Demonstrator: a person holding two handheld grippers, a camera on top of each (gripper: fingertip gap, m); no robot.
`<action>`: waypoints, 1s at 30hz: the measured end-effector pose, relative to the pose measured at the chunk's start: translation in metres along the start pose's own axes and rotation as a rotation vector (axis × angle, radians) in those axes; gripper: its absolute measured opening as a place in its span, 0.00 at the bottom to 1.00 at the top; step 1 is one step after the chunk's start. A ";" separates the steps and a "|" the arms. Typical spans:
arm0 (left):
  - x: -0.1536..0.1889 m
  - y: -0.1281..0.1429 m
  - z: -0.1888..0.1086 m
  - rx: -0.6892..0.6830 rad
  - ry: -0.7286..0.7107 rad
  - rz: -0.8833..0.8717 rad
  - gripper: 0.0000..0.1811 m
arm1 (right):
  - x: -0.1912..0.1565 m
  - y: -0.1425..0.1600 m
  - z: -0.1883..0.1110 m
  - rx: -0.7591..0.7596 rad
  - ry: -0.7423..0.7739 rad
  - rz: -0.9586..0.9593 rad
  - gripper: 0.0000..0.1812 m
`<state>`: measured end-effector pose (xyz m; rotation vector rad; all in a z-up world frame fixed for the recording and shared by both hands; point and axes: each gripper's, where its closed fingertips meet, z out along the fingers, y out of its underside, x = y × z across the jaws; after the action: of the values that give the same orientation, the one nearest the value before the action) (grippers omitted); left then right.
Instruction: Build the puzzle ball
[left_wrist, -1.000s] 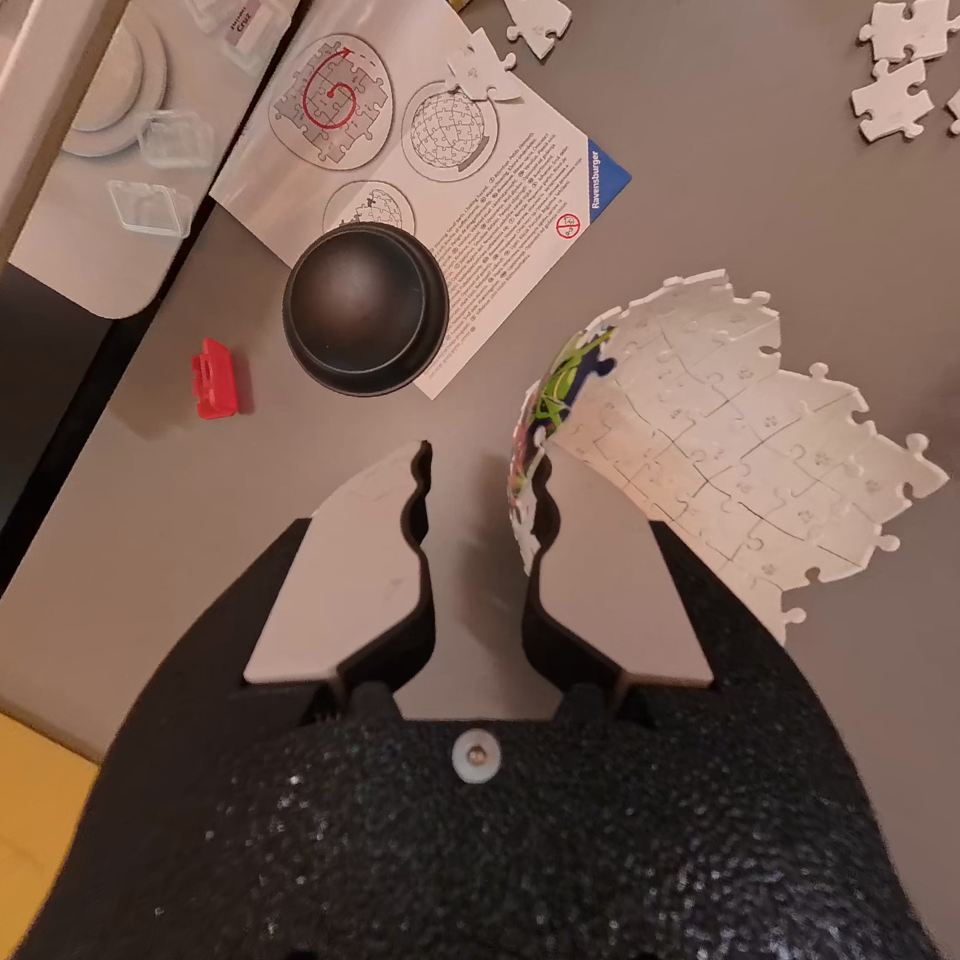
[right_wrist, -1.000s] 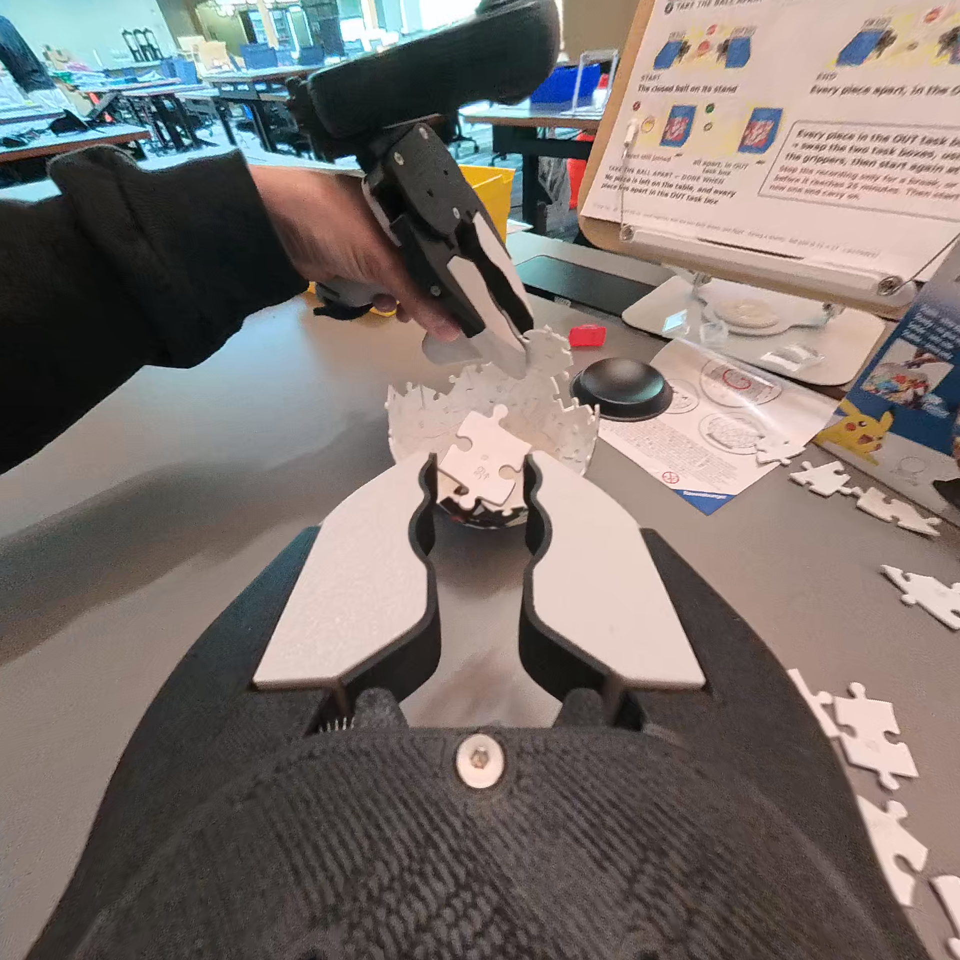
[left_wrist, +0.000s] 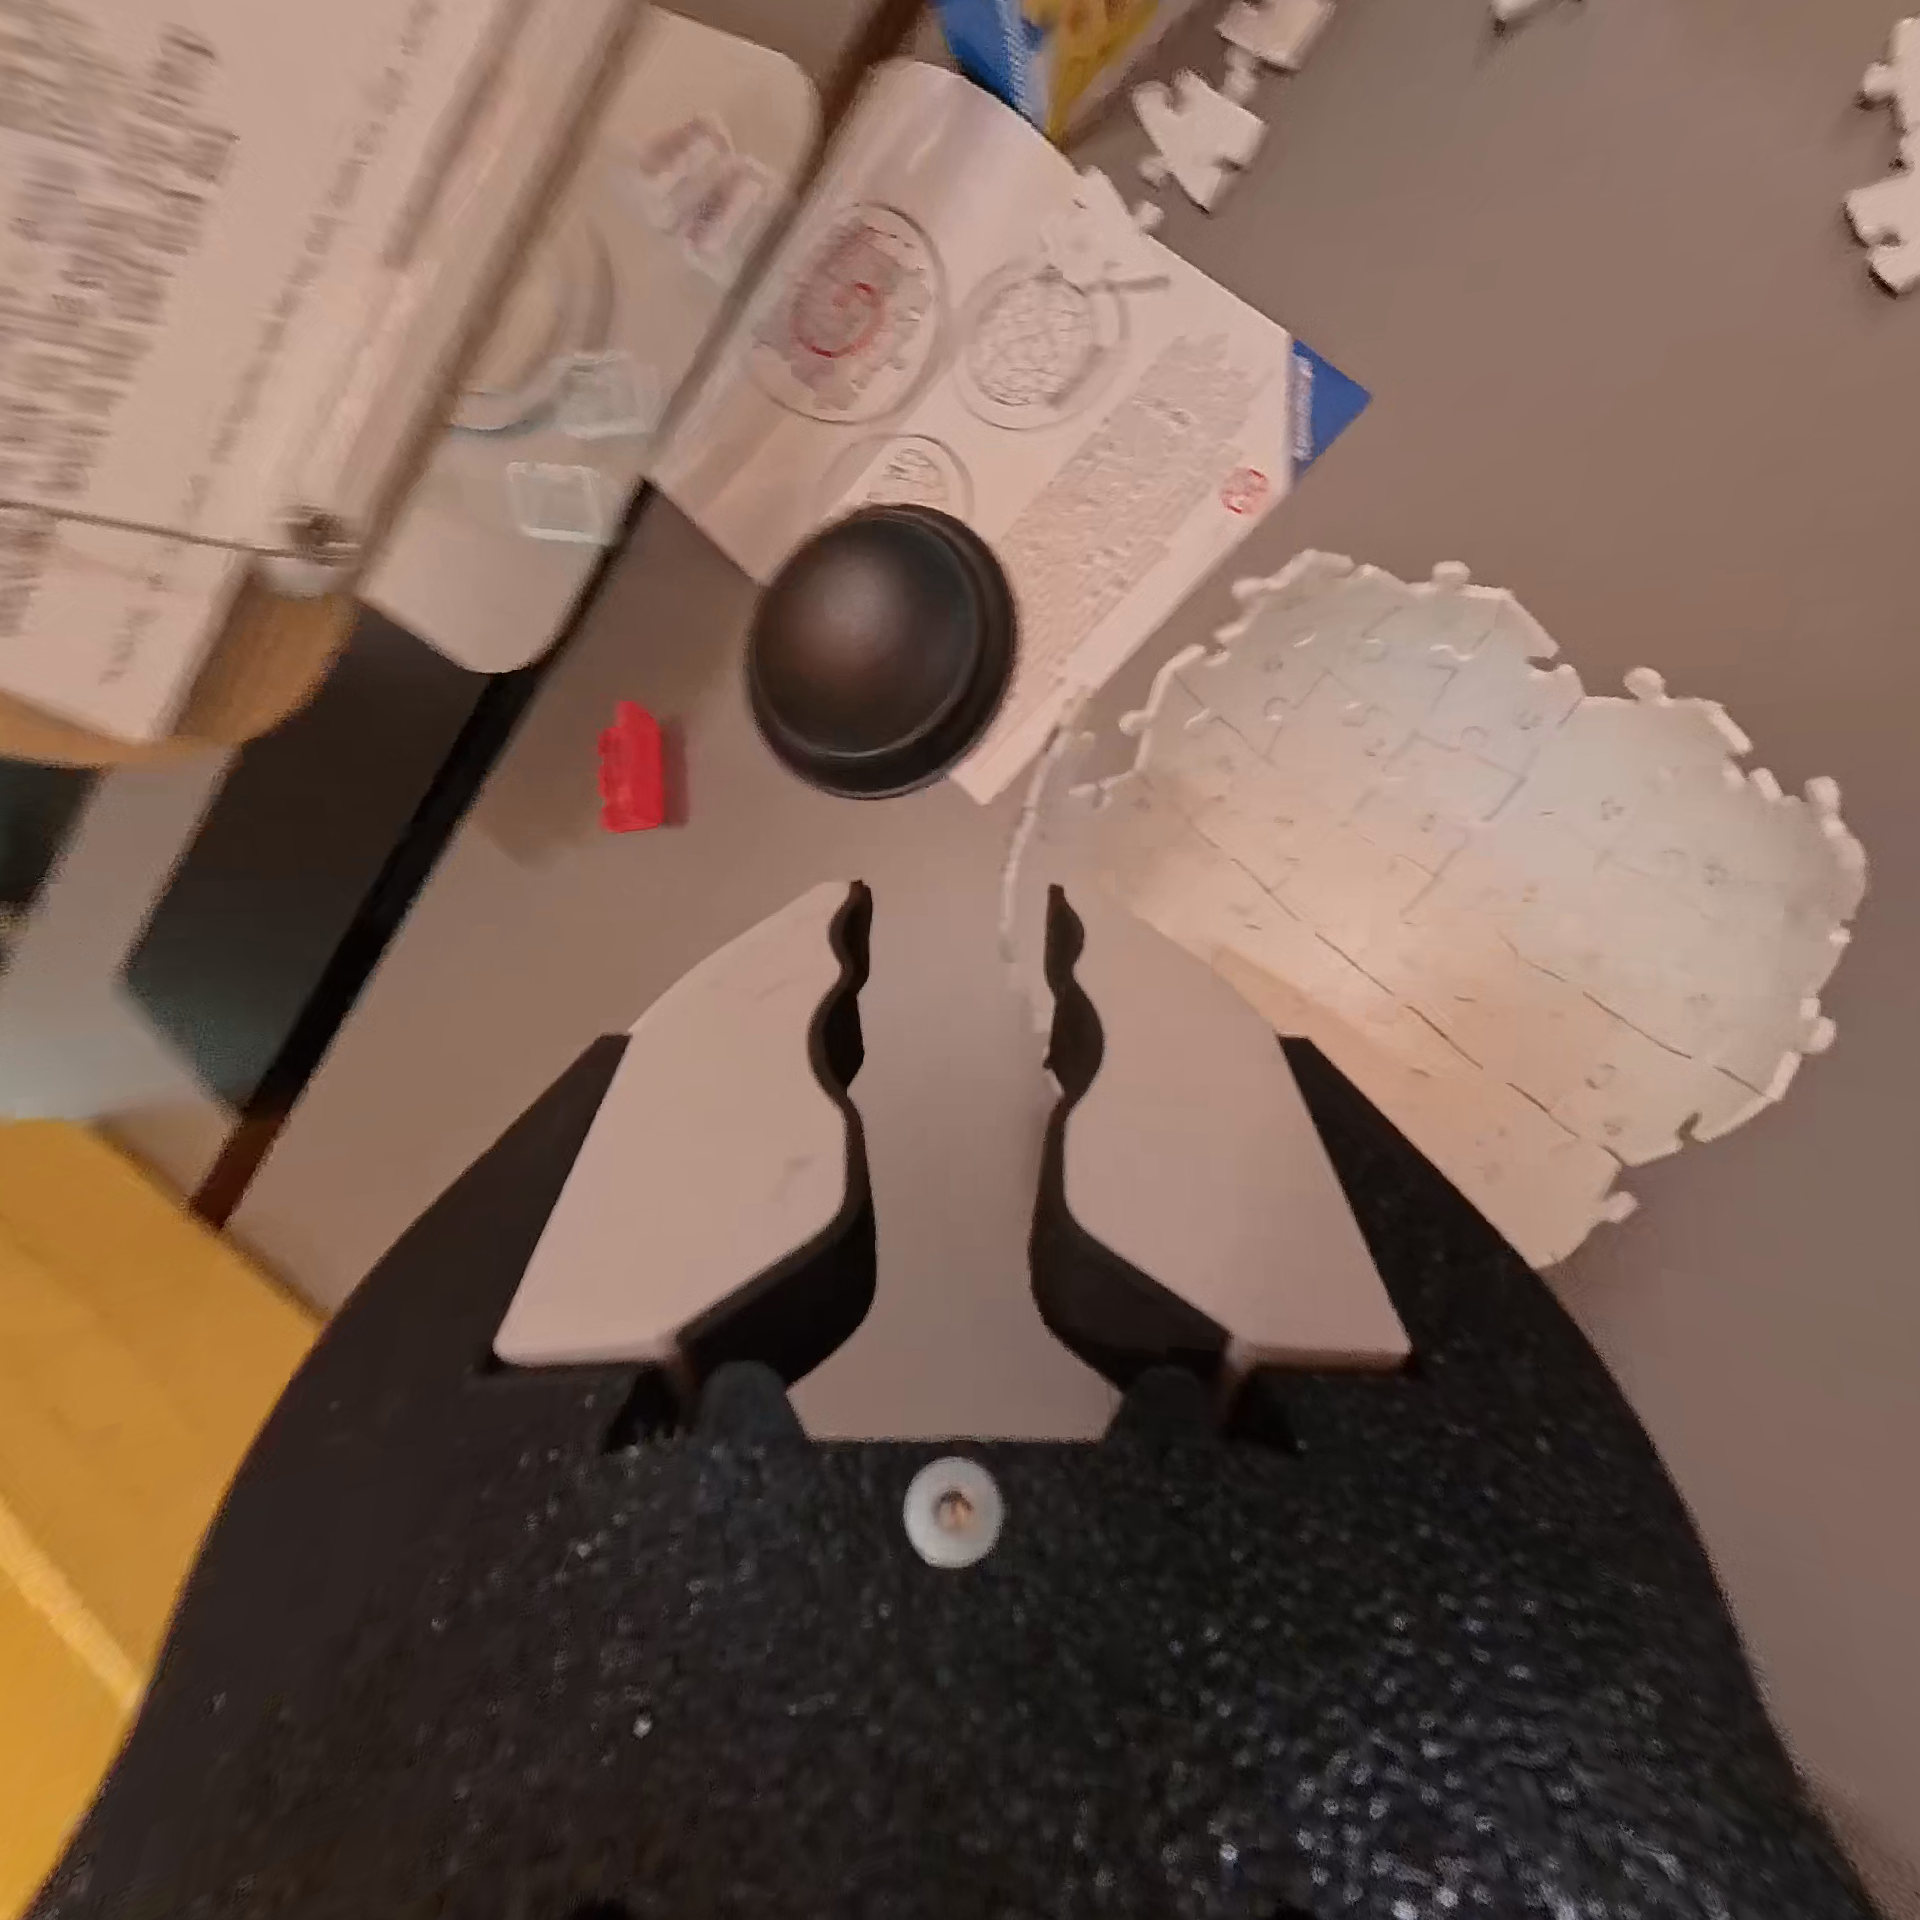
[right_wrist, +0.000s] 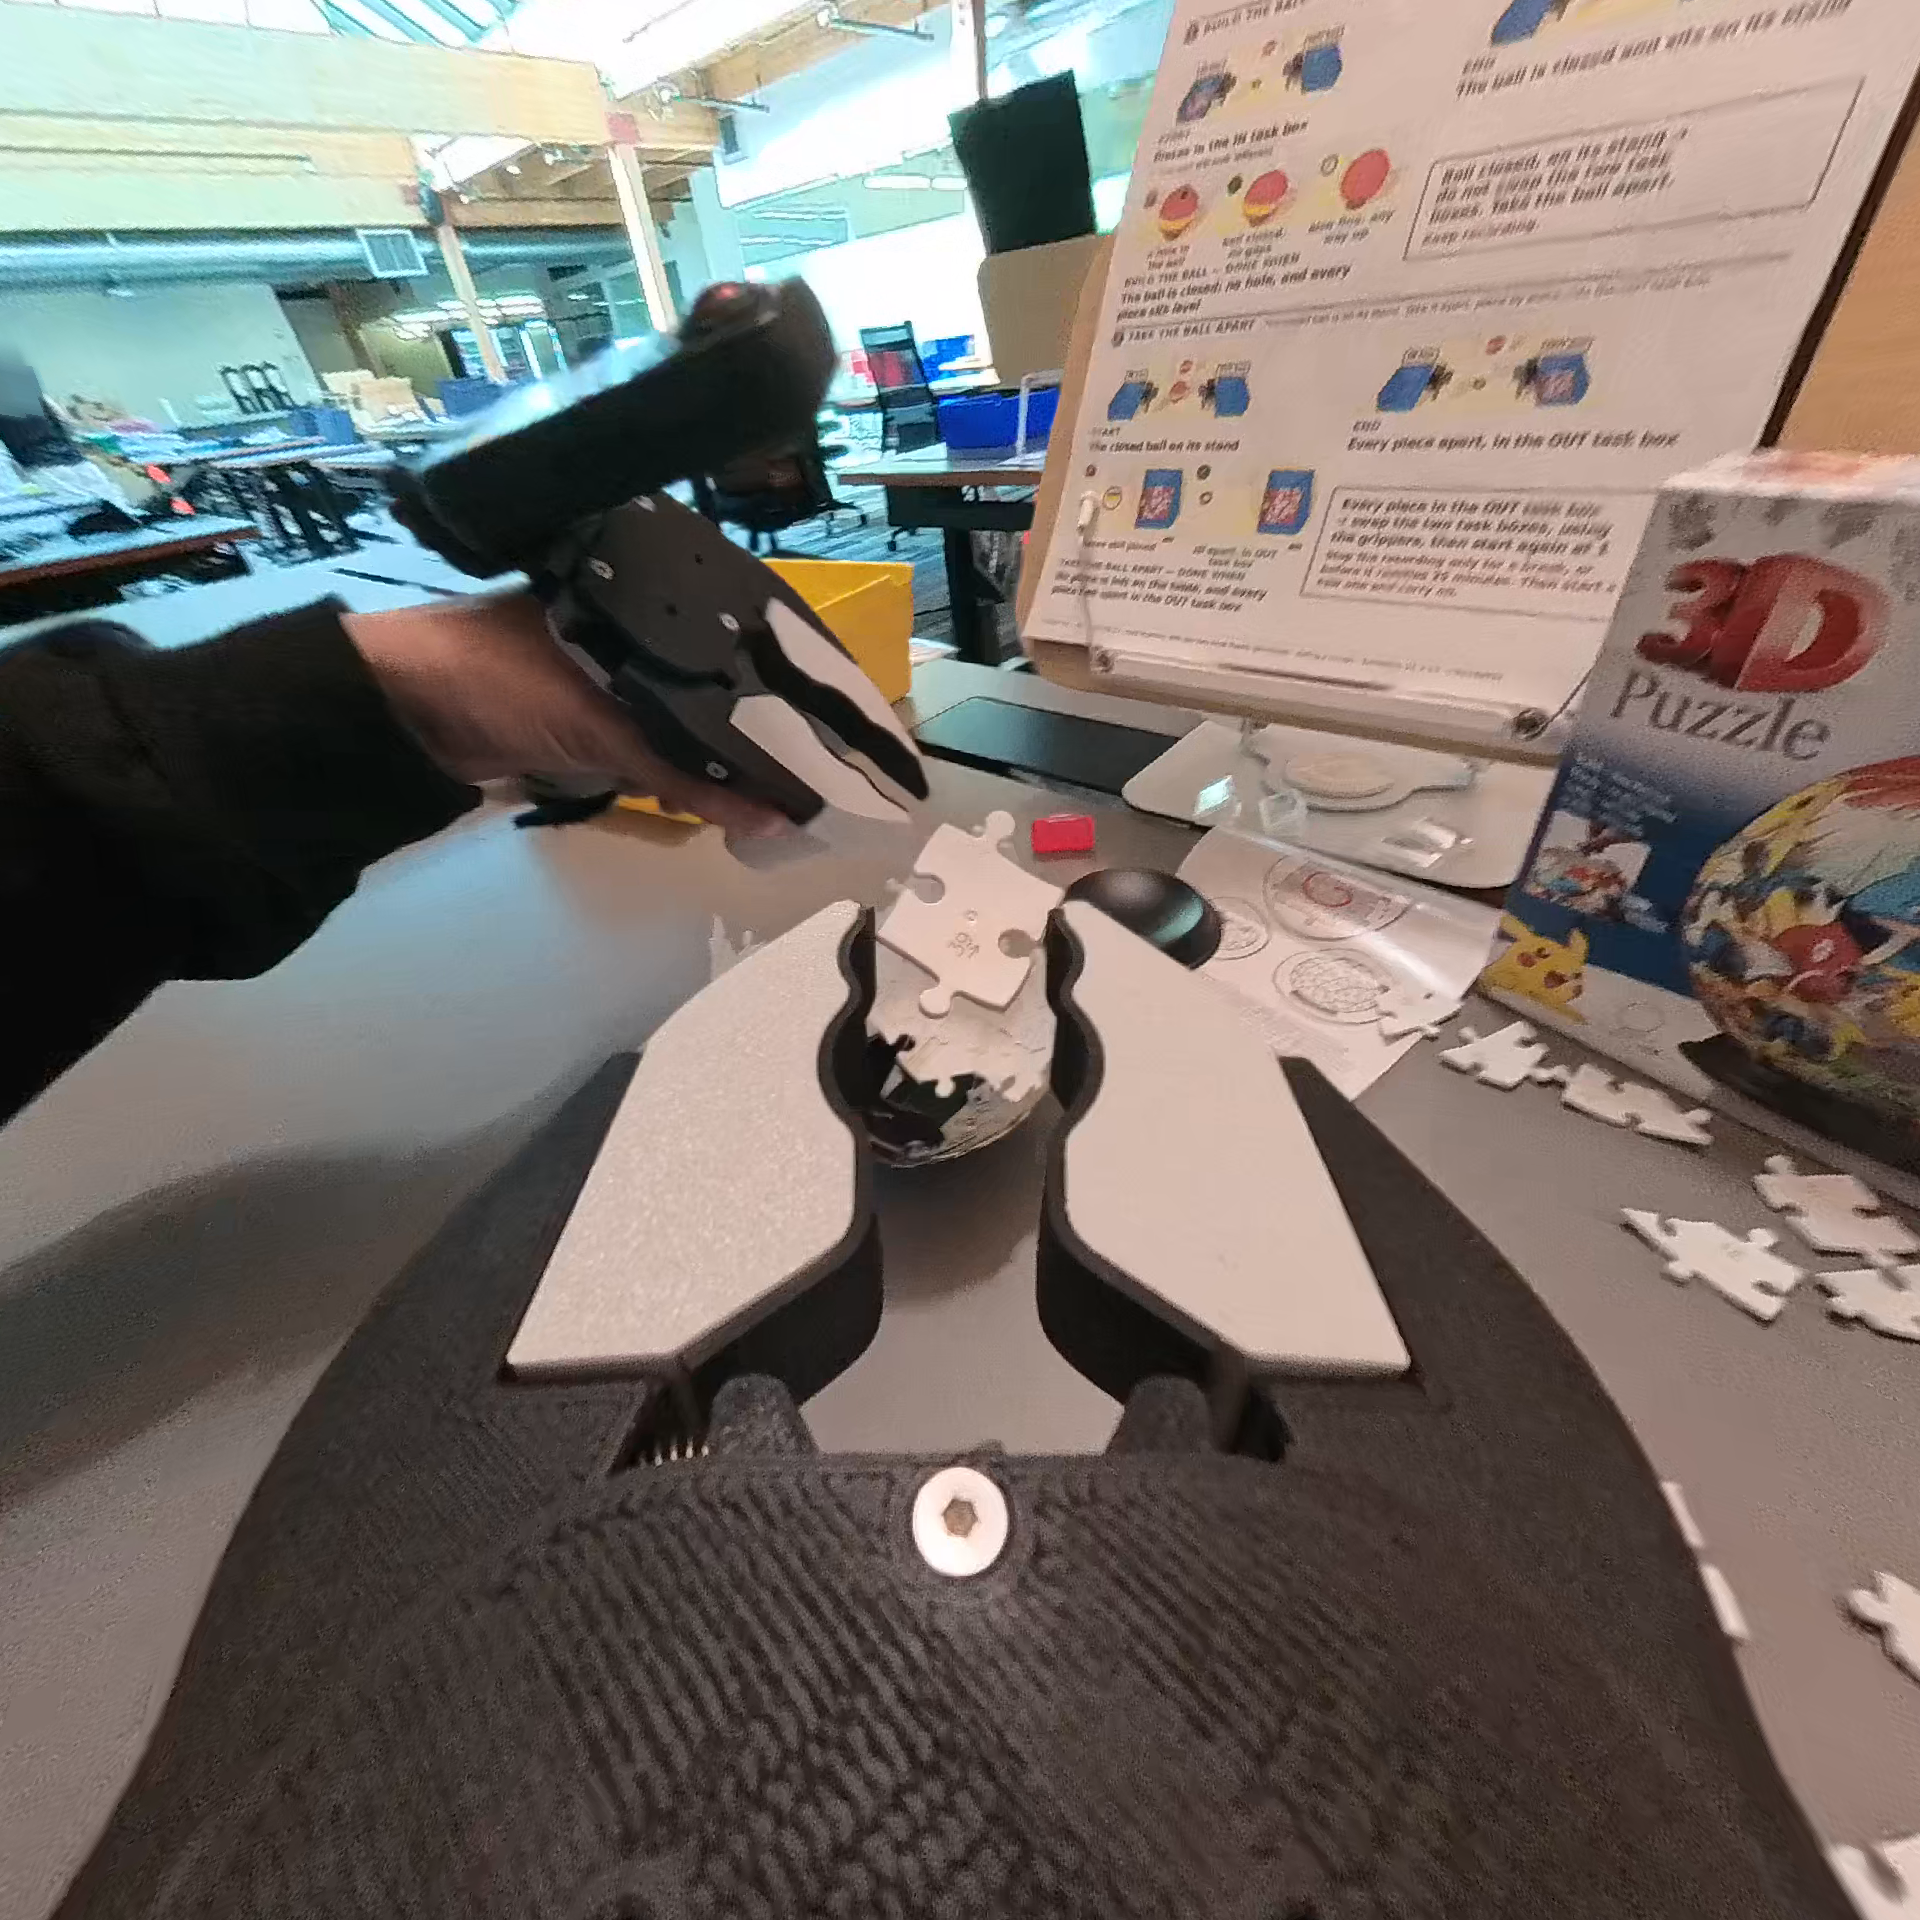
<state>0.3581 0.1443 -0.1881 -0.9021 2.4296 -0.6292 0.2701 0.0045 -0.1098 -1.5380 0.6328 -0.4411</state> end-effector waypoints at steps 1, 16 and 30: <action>-0.004 -0.003 -0.010 0.026 -0.054 -0.014 0.16 | 0.000 -0.002 -0.001 0.012 0.026 -0.040 0.17; 0.142 -0.070 -0.123 0.486 0.640 -0.361 0.15 | -0.037 -0.025 -0.004 0.146 0.146 -0.610 0.17; 0.130 -0.061 -0.117 0.379 0.554 -0.254 0.01 | -0.064 -0.012 -0.007 0.111 -0.075 -0.588 0.17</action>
<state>0.2337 0.0426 -0.0968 -0.9724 2.5229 -1.5495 0.2175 0.0392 -0.0913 -1.6123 0.0810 -0.8408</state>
